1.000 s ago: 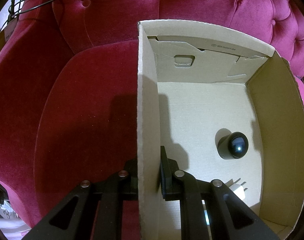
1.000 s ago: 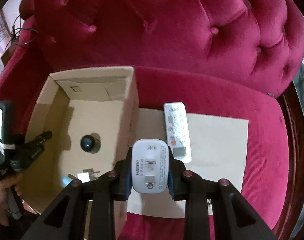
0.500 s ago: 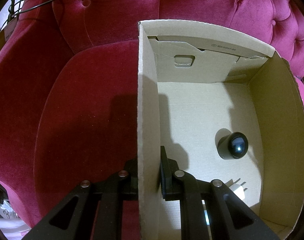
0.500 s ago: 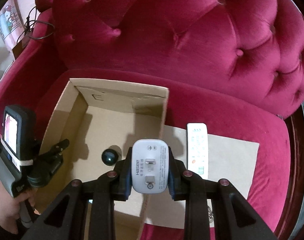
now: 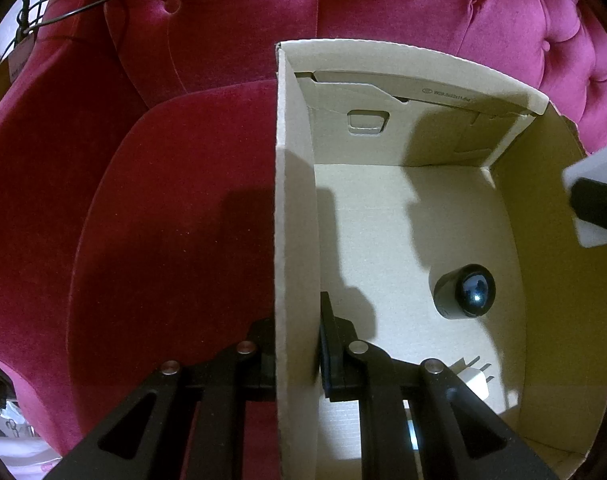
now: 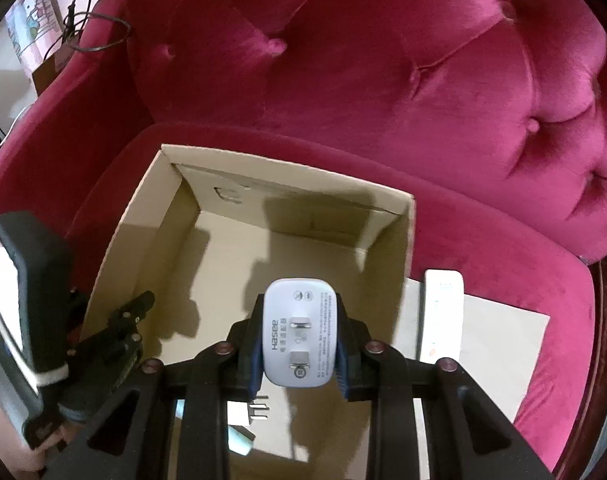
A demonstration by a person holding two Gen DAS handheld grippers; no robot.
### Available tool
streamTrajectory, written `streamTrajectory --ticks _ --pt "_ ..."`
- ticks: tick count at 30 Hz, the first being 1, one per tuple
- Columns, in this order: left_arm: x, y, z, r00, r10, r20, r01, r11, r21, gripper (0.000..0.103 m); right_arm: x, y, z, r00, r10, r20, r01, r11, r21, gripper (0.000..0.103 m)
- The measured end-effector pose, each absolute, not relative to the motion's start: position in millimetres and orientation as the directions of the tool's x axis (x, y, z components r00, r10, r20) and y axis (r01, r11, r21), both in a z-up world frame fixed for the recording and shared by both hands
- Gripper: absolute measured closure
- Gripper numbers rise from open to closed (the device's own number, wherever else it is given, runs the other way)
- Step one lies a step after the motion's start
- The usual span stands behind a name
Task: Organize rigid objects
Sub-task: 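Carry the white plug adapter with the right gripper into the box, then open the right gripper to release the adapter beside the black cap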
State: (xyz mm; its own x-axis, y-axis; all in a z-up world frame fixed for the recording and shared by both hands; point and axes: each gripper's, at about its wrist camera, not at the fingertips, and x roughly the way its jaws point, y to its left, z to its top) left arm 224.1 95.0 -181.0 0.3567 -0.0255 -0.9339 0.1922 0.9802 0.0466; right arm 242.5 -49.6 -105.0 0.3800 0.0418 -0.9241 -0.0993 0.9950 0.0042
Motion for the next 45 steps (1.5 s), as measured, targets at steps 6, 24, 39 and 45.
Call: streamTrajectory --ticks 6,24,39,45 --pt "224 95 -181 0.357 -0.026 -0.934 0.192 0.980 0.046 0.089 256 -36 -123 0.357 0.045 -0.933 -0.118 0.993 0.003 0.074" --pt "224 96 -180 0.355 -0.030 -0.935 0.190 0.981 0.041 0.089 285 -30 -182 0.279 0.024 -0.960 -0.097 0.995 -0.004 0.074" --pt "228 100 -181 0.352 -0.032 -0.936 0.191 0.981 0.038 0.088 292 -29 -182 0.291 0.018 -0.956 -0.100 0.995 -0.012 0.072" --pt "228 99 -181 0.352 -0.030 -0.935 0.192 0.980 0.041 0.088 279 -27 -170 0.315 0.021 -0.949 -0.107 0.994 -0.014 0.072"
